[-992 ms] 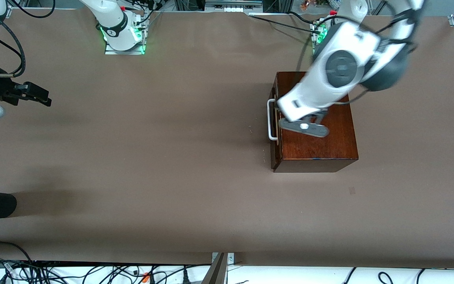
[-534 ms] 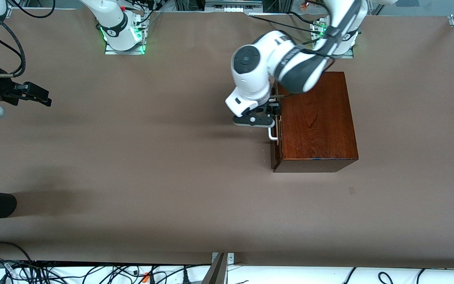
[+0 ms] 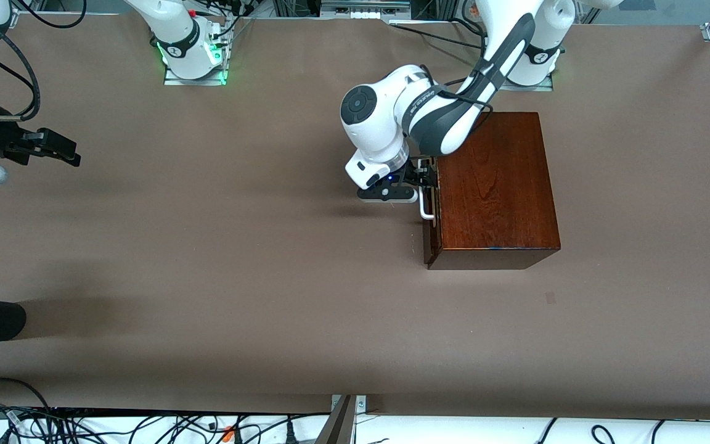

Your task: Open drawer, take yellow block, close drawer

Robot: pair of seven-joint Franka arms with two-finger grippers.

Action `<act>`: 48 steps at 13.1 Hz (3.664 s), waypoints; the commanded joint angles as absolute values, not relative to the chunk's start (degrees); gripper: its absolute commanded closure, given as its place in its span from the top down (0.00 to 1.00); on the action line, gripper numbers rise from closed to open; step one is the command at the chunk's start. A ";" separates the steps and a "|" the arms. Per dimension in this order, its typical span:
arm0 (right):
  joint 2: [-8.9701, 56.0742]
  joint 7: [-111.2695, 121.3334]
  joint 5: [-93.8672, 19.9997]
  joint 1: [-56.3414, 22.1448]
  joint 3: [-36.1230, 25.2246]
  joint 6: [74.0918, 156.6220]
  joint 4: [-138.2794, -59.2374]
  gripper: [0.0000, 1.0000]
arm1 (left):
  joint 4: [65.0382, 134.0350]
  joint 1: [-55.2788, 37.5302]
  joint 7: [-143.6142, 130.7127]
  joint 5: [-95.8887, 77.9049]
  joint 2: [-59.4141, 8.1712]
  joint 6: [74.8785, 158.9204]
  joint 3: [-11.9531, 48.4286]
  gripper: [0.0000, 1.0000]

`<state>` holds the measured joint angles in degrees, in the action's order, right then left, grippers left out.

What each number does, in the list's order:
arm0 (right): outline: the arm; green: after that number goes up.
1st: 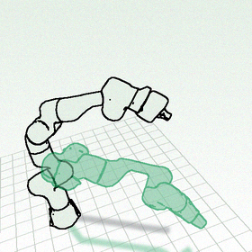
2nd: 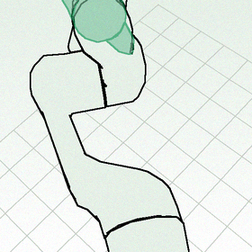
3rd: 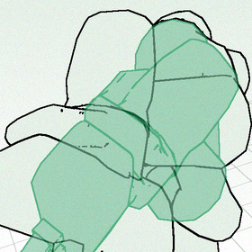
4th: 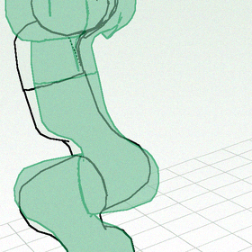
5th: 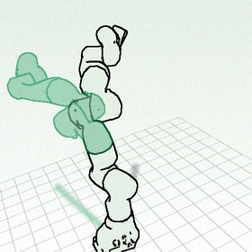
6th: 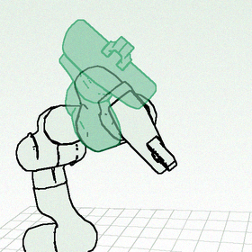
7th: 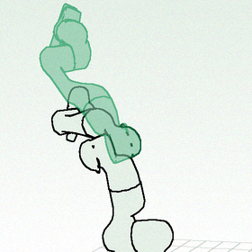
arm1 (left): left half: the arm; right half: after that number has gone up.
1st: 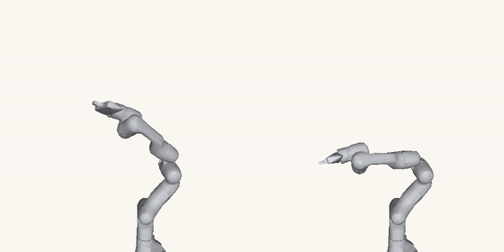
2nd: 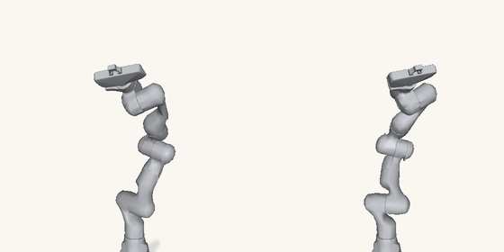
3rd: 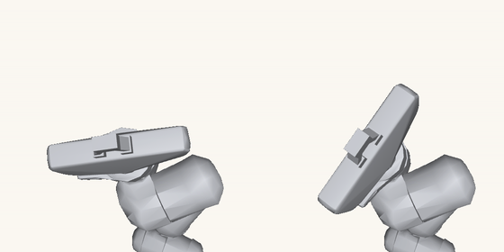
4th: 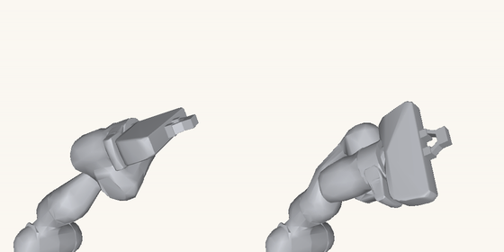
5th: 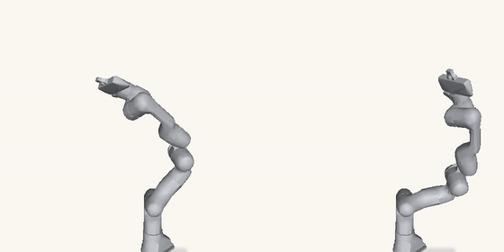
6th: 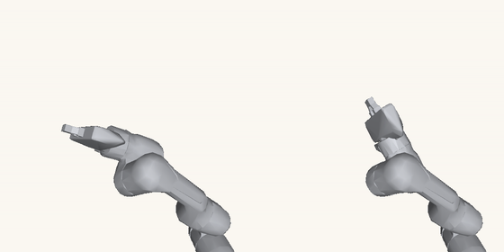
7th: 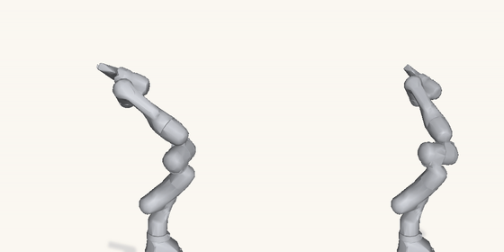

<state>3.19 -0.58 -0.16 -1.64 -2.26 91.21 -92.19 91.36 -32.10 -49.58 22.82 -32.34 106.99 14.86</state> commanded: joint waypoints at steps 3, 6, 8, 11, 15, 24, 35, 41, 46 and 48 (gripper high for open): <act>3.16 -0.79 0.35 -1.05 -1.58 91.58 -91.93 1.00 | 90.26 -33.22 -52.03 24.61 -33.49 106.52 14.33 1.00; 3.16 -0.79 0.35 -1.14 -1.58 91.58 -91.93 1.00 | 90.18 -33.22 -52.12 24.61 -34.19 108.53 14.33 1.00; 3.08 -0.79 0.35 -1.14 -1.58 91.58 -91.93 1.00 | 90.00 -33.22 -52.73 24.61 -35.15 109.86 14.33 1.00; 3.08 -0.79 0.35 -1.05 -1.58 91.49 -91.93 1.00 | 89.65 -33.22 -53.00 23.73 -35.33 111.36 14.33 1.00; 3.16 -0.79 0.35 -1.14 -1.58 91.49 -91.93 1.00 | 89.38 -33.31 -53.52 22.07 -35.16 113.90 14.50 1.00; 3.16 -0.79 0.35 -1.14 -1.58 91.41 -91.93 1.00 | 89.38 -33.22 -54.14 15.64 -35.95 123.40 14.50 1.00; 3.08 -0.79 0.35 -1.05 -1.58 91.41 -91.93 1.00 | 89.30 -34.10 -54.14 11.42 -37.09 128.50 14.50 1.00; 3.16 -0.79 0.35 -1.14 -1.58 91.49 -91.93 1.00 | 88.42 -34.19 -54.14 11.43 -36.91 128.41 14.50 1.00; 3.08 -0.79 0.35 -1.14 -1.58 91.41 -91.93 1.00 | 88.42 -33.84 -53.44 11.43 -34.64 127.53 14.50 1.00; 3.08 -0.79 0.35 -1.06 -1.58 91.49 -91.93 1.00 | 88.24 -33.84 -53.35 11.51 -32.97 124.12 14.50 1.00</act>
